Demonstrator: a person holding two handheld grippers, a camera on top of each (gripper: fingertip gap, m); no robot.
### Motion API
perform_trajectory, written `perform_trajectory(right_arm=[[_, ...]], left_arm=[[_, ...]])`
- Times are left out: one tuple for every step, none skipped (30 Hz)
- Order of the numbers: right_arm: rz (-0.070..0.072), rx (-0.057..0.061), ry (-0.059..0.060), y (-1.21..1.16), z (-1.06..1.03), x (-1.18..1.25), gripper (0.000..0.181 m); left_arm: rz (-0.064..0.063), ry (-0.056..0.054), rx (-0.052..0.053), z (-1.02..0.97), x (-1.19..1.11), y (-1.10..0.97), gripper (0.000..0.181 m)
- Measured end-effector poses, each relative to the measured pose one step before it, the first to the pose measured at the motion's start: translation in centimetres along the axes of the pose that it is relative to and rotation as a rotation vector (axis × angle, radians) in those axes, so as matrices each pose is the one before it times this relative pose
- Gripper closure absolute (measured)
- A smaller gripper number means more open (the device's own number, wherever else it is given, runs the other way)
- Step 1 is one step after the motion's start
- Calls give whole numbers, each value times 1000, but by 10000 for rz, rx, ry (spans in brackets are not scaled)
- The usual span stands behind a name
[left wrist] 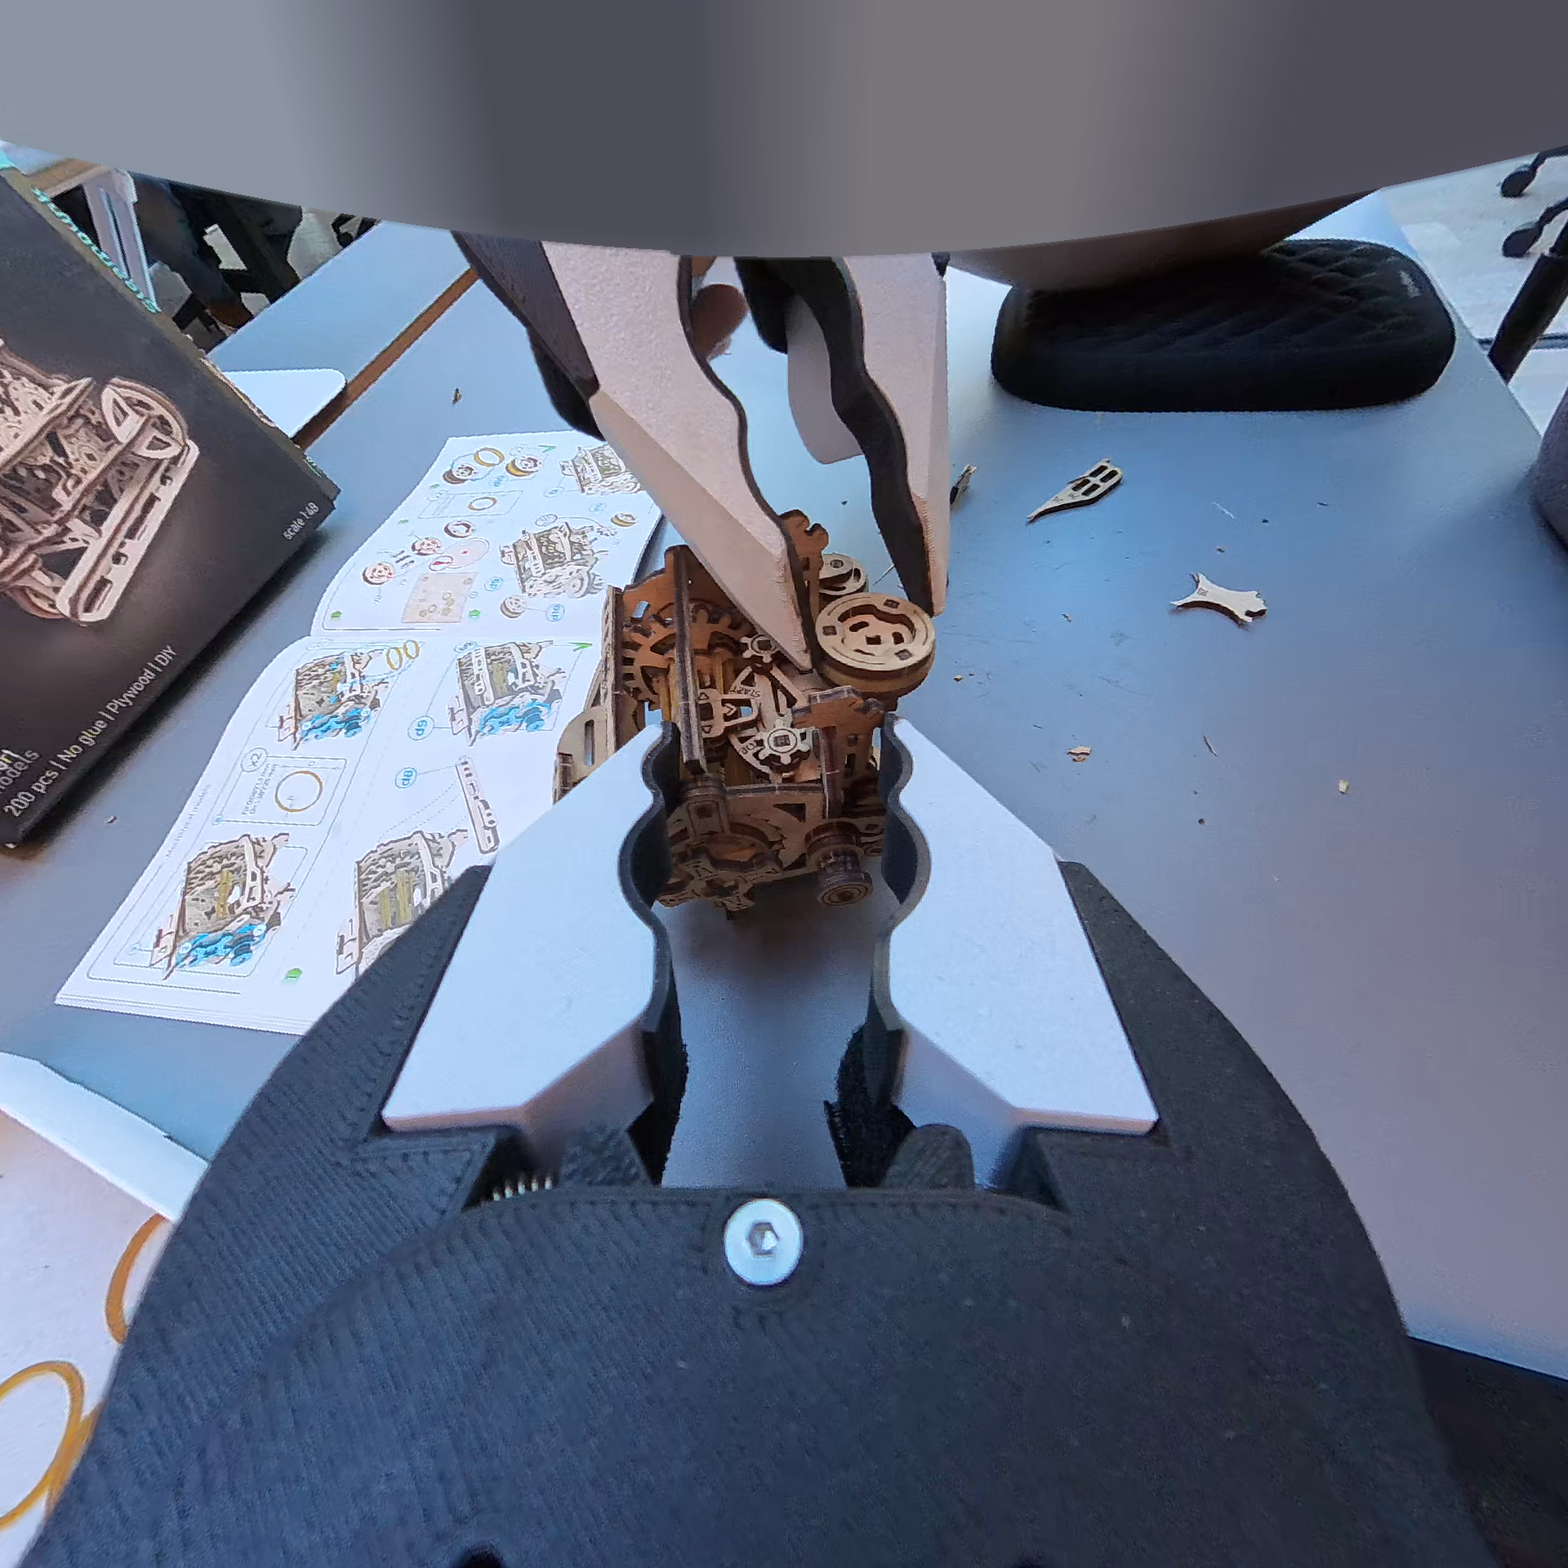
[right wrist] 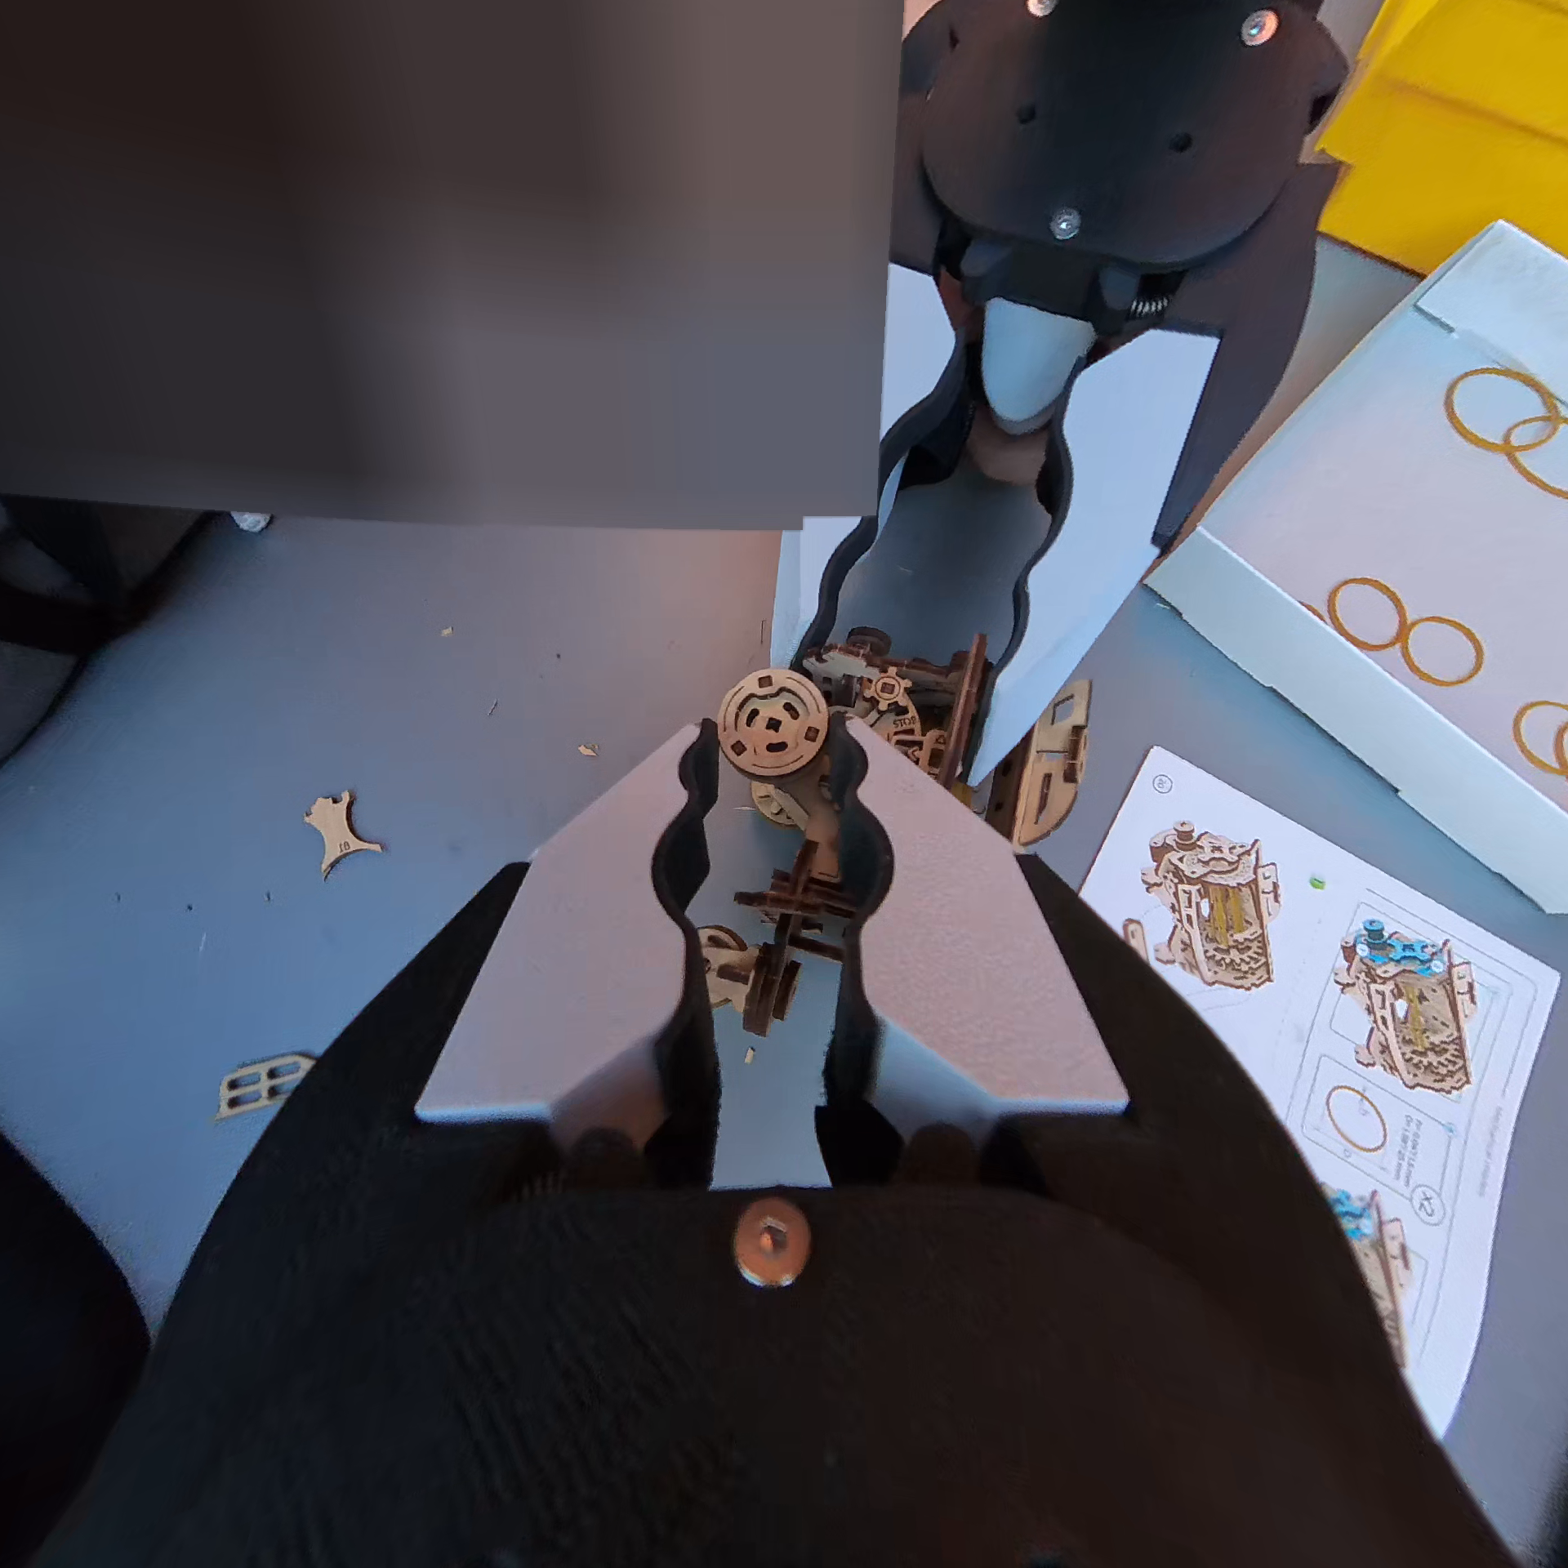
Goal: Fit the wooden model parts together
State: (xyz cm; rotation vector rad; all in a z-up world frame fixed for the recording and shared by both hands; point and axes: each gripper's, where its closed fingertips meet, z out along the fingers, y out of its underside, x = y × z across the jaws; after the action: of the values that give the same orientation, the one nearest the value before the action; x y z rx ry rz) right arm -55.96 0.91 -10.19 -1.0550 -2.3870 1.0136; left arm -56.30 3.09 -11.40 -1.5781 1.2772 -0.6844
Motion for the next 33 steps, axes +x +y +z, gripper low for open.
perform_trajectory(right_arm=[[-102,-126,-128,-1,13,5,156],[-117,-116,-132,-17,32,-30,155],[-100,-114,-130,6,18,-36,156],[-88,-101,-122,-1,14,-16,155],[-86,-101,-135,19,-8,-19,156],[-78,-89,-140,25,-9,-23,156],[-85,-67,-136,0,-1,-5,156],[-86,-45,-149,-14,38,-15,156],[-91,-34,-175,-8,11,-13,156],[-98,-38,-148,-18,-6,53,156],[-89,-47,-125,-31,8,77,156],[-80,-84,-165,14,39,-7,156],[-43,-91,-166,-15,39,-34,156],[-64,-104,-139,-14,16,-22,156],[-61,-88,-128,-16,35,-35,156],[-59,-61,-110,-16,48,-36,156],[-36,-38,-101,9,45,-83,155],[-25,2,-58,38,20,-72,155],[-44,26,-2,48,-21,-19,155],[-82,53,43,33,-29,-2,156],[-187,34,86,30,-14,9,155],[-251,16,93,-20,-10,33,155],[-225,-1,37,-29,51,12,156],[-174,25,-9,-41,47,-9,155],[-59,38,-44,-15,21,21,155],[66,5,-45,13,-10,30,156],[77,-28,-12,26,-34,32,155],[19,-62,37,23,-30,17,156],[-60,-101,92,22,-28,-2,156],[-91,-126,98,27,-14,4,156],[-46,-125,75,14,6,-3,156],[-18,-129,56,9,10,13,156],[2,-115,44,0,-1,27,155]], left_arm=[[-30,24,10,-14,5,2,136],[-21,26,11,-12,13,-12,136],[-25,28,17,-3,30,-24,135],[-23,19,9,-5,7,-14,136],[-5,14,7,-1,10,-6,136],[3,16,7,-12,14,-2,136],[1,15,4,0,-2,-1,136],[8,10,7,-13,3,-1,136],[22,2,15,0,15,1,136],[30,-26,5,8,-15,7,136],[34,-28,-4,19,-35,25,136],[21,-4,5,1,0,2,136],[4,22,16,-1,24,-28,136],[-3,11,10,-5,24,-11,136],[5,10,9,3,19,-12,136],[6,22,18,0,33,-21,136],[3,36,28,1,64,-45,136],[2,39,32,-9,64,-56,135],[-3,14,15,5,41,-22,135],[-1,-3,2,5,-14,-3,135],[-3,1,2,5,-6,-3,135],[-18,9,6,-10,-21,4,135],[-27,31,19,-9,-7,2,135],[-19,49,36,-13,29,-17,135],[-20,30,28,3,-2,-15,135],[-31,0,2,7,-28,2,135],[-47,-6,-9,8,-54,17,135],[-64,-1,-8,17,-44,2,135],[-44,0,-5,11,-27,-3,135],[-7,-8,-2,13,-22,-1,136],[-11,0,-2,10,-9,-10,136],[-22,12,2,-5,-12,4,136],[-23,13,3,2,-17,13,136]])
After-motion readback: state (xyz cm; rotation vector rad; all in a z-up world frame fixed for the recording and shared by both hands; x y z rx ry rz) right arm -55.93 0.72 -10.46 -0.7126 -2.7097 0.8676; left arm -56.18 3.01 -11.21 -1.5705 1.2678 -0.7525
